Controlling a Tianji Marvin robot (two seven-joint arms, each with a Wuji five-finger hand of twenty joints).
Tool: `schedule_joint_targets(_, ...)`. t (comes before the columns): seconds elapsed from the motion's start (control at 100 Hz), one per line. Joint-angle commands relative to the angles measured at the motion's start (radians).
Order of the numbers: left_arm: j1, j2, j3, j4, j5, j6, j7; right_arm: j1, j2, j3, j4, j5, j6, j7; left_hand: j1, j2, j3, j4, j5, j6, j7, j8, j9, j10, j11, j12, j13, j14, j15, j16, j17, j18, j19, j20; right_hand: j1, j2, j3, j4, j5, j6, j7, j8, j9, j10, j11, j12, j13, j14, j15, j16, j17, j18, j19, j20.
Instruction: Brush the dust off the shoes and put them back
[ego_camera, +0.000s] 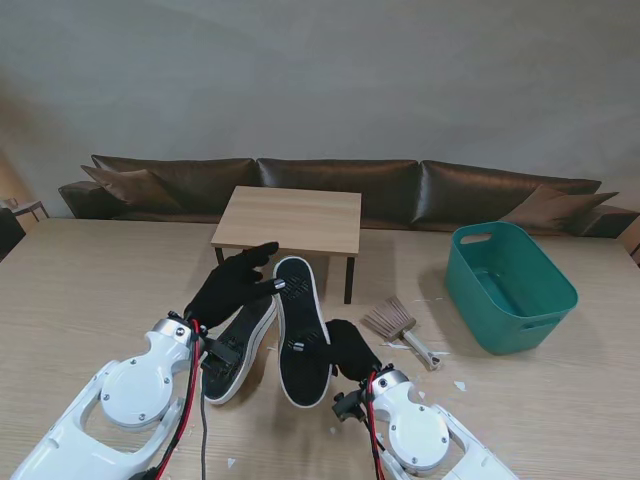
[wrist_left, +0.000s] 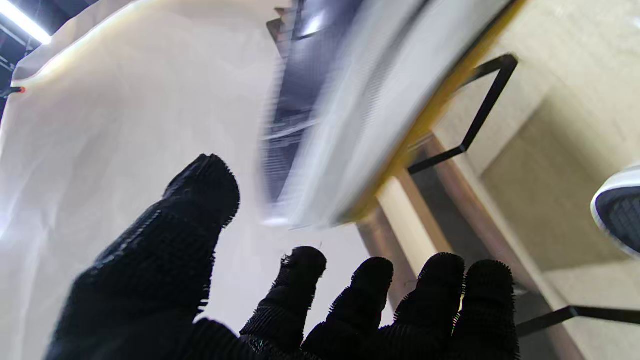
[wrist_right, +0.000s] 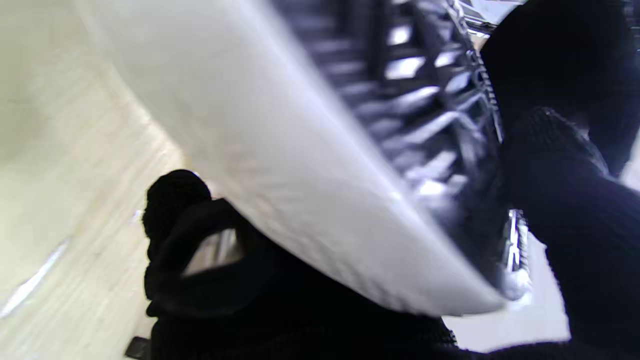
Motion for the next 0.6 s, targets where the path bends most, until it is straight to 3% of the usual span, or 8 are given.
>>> schedule_joint_targets(0.0, 0.005, -0.001, -0.014, -0.030, 0.007, -0.014, -0.004, -0.012, -0.001, -0.002, 0.015, -0.012, 0.020, 0.006, -0.020, 0.031, 0.013, 0.034, -0.012, -0.049, -0.009, -0.007, -0.018, -0.001, -0.010, -0.016, -0.041, -0.008, -0.014, -0.012, 0.008, -0.037, -0.021, 0.019, 0.188, 0.066, 0.248, 0.072, 0.100, -0.041, 0.209, 0.069, 0.092, -0.008, 0.020, 0.023, 0.012, -0.118, 0.034, 0.011, 0.315, 0.022, 0.047, 0.024)
schedule_joint_targets(0.27, 0.078, 0.004, -0.072, -0.066, 0.096, -0.072, 0.029, 0.005, -0.013, -0.018, 0.048, -0.077, 0.105, -0.041, -0.012, 0.049, 0.004, 0.034, 0.040, -0.040, 0.021, 0.007, 0.026, -0.016, 0.006, -0.006, -0.013, -0.005, 0.003, -0.002, 0.014, -0.031, -0.021, 0.047, 0.187, 0.066, 0.250, 0.073, 0.105, -0.047, 0.210, 0.072, 0.100, -0.012, 0.015, 0.030, 0.012, -0.128, 0.045, 0.017, 0.329, 0.017, 0.047, 0.031)
schedule_joint_targets(0.59, 0.169, 0.014, -0.131, -0.100, 0.177, -0.071, 0.021, 0.028, -0.056, -0.059, 0.074, -0.143, 0.282, -0.172, 0.003, 0.063, -0.013, 0.036, 0.070, -0.036, 0.037, 0.028, 0.065, -0.019, 0.018, 0.014, 0.004, -0.001, 0.014, 0.008, 0.020, -0.027, -0.025, 0.067, 0.175, 0.075, 0.253, 0.074, 0.113, -0.054, 0.203, 0.062, 0.110, -0.014, 0.008, 0.029, 0.012, -0.125, 0.049, 0.019, 0.339, 0.024, 0.049, 0.033)
